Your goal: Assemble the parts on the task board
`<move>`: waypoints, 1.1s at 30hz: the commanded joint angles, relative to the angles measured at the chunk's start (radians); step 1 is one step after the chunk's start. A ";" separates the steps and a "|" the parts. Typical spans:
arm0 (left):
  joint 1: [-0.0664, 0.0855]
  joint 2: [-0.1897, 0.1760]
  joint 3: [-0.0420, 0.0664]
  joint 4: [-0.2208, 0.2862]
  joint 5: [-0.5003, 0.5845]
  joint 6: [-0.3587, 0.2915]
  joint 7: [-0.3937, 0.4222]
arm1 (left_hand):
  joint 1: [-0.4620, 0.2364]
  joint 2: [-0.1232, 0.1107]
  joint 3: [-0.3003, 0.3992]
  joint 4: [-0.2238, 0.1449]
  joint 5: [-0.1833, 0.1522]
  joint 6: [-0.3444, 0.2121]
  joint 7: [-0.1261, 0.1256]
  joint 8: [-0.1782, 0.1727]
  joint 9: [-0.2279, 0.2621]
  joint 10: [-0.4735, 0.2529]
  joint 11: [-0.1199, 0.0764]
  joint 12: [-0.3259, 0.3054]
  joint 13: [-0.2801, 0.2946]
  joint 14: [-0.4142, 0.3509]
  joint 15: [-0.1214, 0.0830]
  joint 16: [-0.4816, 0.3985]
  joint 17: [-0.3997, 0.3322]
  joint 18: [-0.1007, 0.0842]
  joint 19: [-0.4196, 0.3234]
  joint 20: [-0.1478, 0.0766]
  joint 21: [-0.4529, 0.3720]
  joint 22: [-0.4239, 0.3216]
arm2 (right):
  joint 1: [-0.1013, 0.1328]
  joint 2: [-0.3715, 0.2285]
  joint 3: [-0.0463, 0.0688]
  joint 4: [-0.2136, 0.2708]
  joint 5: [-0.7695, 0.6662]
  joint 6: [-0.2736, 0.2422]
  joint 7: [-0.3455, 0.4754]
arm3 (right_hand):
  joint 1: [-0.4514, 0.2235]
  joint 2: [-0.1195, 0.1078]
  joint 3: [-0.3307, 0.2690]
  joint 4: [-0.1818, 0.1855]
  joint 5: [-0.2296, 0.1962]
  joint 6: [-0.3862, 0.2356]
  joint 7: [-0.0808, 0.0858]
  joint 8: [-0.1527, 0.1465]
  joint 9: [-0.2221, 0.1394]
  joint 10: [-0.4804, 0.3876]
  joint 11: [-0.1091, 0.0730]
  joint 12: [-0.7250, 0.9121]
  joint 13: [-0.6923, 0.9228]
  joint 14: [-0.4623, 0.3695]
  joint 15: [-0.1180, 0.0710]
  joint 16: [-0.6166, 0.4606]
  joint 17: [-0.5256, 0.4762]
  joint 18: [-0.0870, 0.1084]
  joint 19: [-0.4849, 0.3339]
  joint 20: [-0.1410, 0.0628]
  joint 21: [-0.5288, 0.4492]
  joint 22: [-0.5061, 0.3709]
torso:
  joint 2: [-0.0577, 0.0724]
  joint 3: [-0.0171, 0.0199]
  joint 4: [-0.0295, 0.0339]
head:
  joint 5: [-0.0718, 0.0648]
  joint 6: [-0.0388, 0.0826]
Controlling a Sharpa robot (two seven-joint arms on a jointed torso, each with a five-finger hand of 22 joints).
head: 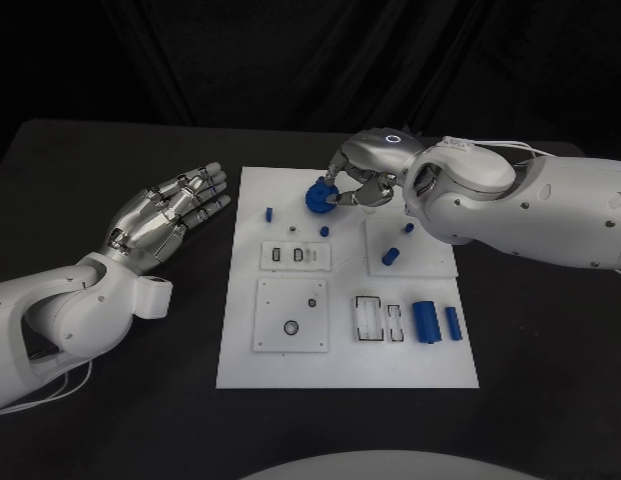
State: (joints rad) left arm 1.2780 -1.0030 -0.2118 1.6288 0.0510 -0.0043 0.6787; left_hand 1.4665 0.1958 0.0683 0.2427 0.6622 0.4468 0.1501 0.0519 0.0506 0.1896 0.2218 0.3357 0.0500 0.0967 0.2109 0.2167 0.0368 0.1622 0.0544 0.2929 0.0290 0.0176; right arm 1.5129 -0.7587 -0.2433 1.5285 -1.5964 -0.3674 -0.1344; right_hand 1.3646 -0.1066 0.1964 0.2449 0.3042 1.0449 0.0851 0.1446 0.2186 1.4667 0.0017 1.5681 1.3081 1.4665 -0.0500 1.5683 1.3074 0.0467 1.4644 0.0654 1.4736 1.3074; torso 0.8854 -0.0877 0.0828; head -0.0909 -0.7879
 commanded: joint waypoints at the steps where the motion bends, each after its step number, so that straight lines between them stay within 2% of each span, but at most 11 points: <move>1: -0.002 0.003 0.001 -0.001 -0.001 0.019 0.158 | 0.002 -0.006 0.003 0.000 0.000 0.001 0.006 0.005 0.002 0.003 0.008 0.002 0.001 0.002 0.007 0.003 0.001 -0.011 -0.003 0.002 -0.005 -0.001 | 0.000 0.007 0.001 -0.009 -0.002 -0.010 -0.009 | 0.011 0.003 0.006 -0.004 -0.008 -0.013 0.007 -0.015 -0.002 0.104 0.008 0.003 0.263 0.104 0.004 0.003 0.263 -0.012 0.012 -0.001 -0.015 0.205 | 0.000 0.0006 -0.0004 | -0.002 0.000; 10: -0.002 0.007 0.001 -0.004 -0.001 0.023 0.157 | 0.002 -0.006 0.003 0.000 0.000 0.001 0.006 0.005 0.002 0.003 0.008 0.002 0.001 0.002 0.007 0.003 0.001 -0.011 -0.003 0.002 -0.005 -0.001 | -0.007 0.025 0.001 -0.030 -0.002 0.007 -0.019 | 0.013 0.002 0.010 -0.010 -0.013 -0.058 0.023 -0.048 -0.007 0.104 0.021 0.003 0.263 0.104 0.016 0.003 0.263 -0.005 -0.006 0.010 -0.039 0.195 | 0.000 0.0009 -0.0003 | -0.003 -0.001; 13: -0.002 0.009 0.001 -0.005 -0.001 0.025 0.156 | 0.002 -0.006 0.005 0.000 0.000 -0.001 0.006 0.004 0.001 0.002 0.009 0.001 0.001 0.003 0.008 0.005 0.002 -0.012 -0.003 0.002 -0.005 -0.001 | -0.009 0.029 0.001 -0.035 -0.002 0.014 -0.021 | 0.008 0.001 0.008 -0.008 -0.029 -0.078 0.027 -0.063 -0.010 0.104 0.025 0.003 0.263 0.104 0.020 0.003 0.263 -0.003 -0.011 0.015 -0.046 0.193 | 0.000 0.0008 0.0005 | -0.004 -0.001; 26: -0.002 0.013 0.001 -0.014 -0.002 0.030 0.155 | 0.002 -0.006 0.005 0.000 0.000 -0.001 0.006 0.004 0.001 0.002 0.009 0.001 0.001 0.003 0.008 0.005 0.002 -0.012 -0.003 0.002 -0.005 -0.001 | -0.013 0.018 0.001 -0.031 -0.002 0.012 -0.018 | 0.006 0.000 0.007 -0.009 -0.042 -0.096 0.027 -0.075 -0.014 0.104 0.026 0.003 0.263 0.104 0.021 0.003 0.263 -0.001 -0.016 0.017 -0.053 0.190 | -0.001 0.0005 0.0002 | -0.003 -0.003; 30: -0.003 0.011 0.001 -0.013 -0.002 0.032 0.155 | 0.001 -0.006 0.009 0.000 0.000 -0.001 0.006 0.004 0.001 0.003 0.010 0.002 0.001 0.003 0.010 0.006 0.002 -0.014 -0.003 0.002 -0.005 -0.001 | -0.013 -0.002 0.001 -0.018 -0.002 -0.007 -0.013 | 0.007 0.001 0.008 -0.010 -0.042 -0.098 0.026 -0.076 -0.014 0.104 0.026 0.003 0.263 0.104 0.021 0.003 0.263 -0.001 -0.018 0.018 -0.056 0.189 | -0.001 0.0006 0.0000 | -0.004 0.000; 33: -0.003 0.006 0.001 -0.010 -0.002 0.030 0.156 | 0.001 -0.006 0.009 0.000 0.000 -0.001 0.006 0.004 0.001 0.003 0.010 0.002 0.001 0.003 0.010 0.006 0.002 -0.014 -0.003 0.002 -0.005 -0.001 | -0.007 -0.039 0.001 0.009 -0.002 -0.025 -0.010 | 0.007 0.002 0.009 -0.009 -0.041 -0.095 0.026 -0.074 -0.013 0.104 0.025 0.003 0.263 0.104 0.021 0.003 0.263 -0.002 -0.015 0.018 -0.053 0.191 | -0.001 0.0005 -0.0003 | 0.000 0.004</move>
State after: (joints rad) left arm 1.2765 -0.9946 -0.2118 1.6156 0.0518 0.0082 0.6787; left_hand 1.4665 0.1958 0.0711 0.2399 0.6622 0.4467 0.1500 0.0519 0.0505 0.1932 0.2254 0.3357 0.0497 0.1005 0.2146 0.2166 0.0372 0.1621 0.0544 0.2930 0.0290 0.0176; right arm 1.5031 -0.7884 -0.2431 1.5297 -1.5960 -0.3601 -0.1358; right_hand 1.3687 -0.1025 0.2031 0.2384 0.2664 0.9557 0.1129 0.0734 0.2063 1.4664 0.0232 1.5681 1.3077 1.4650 -0.0372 1.5683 1.3074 0.0467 1.4500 0.0798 1.4237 1.3079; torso 0.8848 -0.0870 0.0830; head -0.0936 -0.7866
